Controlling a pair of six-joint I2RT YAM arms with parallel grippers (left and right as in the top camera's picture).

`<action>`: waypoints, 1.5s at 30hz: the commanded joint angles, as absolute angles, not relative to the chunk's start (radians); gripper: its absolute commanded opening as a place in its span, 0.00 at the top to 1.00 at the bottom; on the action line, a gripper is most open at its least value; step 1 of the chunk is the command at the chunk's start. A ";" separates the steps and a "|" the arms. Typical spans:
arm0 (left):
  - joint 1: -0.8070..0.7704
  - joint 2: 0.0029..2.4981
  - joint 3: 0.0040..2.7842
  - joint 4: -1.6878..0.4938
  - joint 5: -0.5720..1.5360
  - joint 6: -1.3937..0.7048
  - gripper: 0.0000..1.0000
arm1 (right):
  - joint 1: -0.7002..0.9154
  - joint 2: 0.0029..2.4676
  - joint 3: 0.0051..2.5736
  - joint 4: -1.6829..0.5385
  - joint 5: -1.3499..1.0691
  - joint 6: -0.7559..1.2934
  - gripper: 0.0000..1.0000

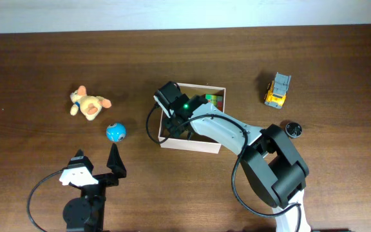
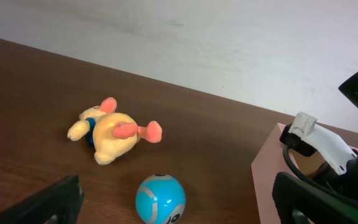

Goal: Pack container
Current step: 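Lower the cube into the box's far corner and open the right gripper, then move the right gripper over the yellow toy truck and lower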

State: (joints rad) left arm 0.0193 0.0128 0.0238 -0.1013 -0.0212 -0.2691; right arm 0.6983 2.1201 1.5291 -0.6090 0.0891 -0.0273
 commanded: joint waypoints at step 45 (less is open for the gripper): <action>0.025 0.005 0.018 -0.098 -0.007 -0.253 0.01 | 0.010 1.981 2.137 -1.348 0.182 0.281 0.09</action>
